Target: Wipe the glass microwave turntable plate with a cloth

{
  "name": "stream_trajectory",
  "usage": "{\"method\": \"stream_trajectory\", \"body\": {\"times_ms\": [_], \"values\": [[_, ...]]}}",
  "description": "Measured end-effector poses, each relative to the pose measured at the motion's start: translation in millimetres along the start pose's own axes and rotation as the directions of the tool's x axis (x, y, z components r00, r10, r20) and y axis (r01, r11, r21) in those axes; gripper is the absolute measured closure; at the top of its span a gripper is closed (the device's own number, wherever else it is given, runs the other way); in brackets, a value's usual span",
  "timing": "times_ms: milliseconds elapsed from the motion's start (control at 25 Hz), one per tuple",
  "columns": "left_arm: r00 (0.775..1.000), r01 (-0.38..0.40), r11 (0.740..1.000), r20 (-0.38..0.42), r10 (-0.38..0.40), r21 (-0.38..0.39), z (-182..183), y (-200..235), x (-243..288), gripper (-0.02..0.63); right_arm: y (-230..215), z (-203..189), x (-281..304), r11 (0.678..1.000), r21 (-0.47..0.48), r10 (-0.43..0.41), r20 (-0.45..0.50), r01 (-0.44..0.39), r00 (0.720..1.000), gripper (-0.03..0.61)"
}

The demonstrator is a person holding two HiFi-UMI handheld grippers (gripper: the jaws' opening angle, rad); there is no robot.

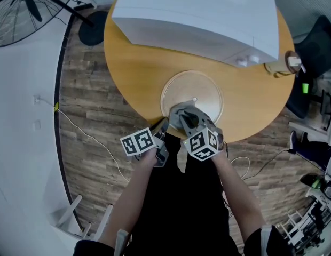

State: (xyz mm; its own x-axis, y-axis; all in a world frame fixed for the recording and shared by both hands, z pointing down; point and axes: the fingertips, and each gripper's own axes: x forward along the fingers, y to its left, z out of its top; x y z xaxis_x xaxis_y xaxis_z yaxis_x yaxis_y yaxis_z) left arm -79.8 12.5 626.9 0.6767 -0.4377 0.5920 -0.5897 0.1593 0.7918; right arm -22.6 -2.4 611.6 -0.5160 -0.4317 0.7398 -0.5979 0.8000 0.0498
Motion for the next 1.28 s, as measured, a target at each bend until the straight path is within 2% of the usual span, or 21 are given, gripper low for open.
{"method": "stream_trajectory", "body": {"times_ms": [160,400,560,720,960,1280], "values": [[1.000,0.002,1.000,-0.004,-0.002,0.006,-0.3,-0.1,0.0,0.589,-2.2,-28.4,-22.5,0.999,-0.030,-0.011,-0.021,0.010,1.000,0.532],[1.000,0.007,1.000,-0.009,-0.007,0.011,-0.7,-0.5,0.8,0.589,-55.4,-59.8,-43.8,0.986,0.061,-0.150,-0.038,0.152,0.988,0.531],[1.000,0.009,1.000,-0.012,-0.009,0.011,-0.7,-1.0,0.7,0.589,-93.6,-57.0,-39.9,0.969,0.062,-0.235,-0.050,0.238,0.971,0.531],[1.000,0.014,1.000,-0.010,-0.014,0.005,-0.6,-1.2,1.0,0.589,-123.0,-37.0,-20.0,0.958,0.068,-0.275,-0.055,0.278,0.960,0.533],[1.000,0.011,1.000,-0.002,-0.011,-0.001,-0.4,-1.4,1.0,0.589,-119.5,2.6,11.7,0.964,0.039,-0.262,-0.028,0.263,0.965,0.541],[1.000,0.009,1.000,0.005,-0.009,-0.009,0.1,-0.5,0.8,0.589,-41.4,21.7,21.1,0.989,-0.068,-0.131,0.041,0.134,0.990,0.545]]}}
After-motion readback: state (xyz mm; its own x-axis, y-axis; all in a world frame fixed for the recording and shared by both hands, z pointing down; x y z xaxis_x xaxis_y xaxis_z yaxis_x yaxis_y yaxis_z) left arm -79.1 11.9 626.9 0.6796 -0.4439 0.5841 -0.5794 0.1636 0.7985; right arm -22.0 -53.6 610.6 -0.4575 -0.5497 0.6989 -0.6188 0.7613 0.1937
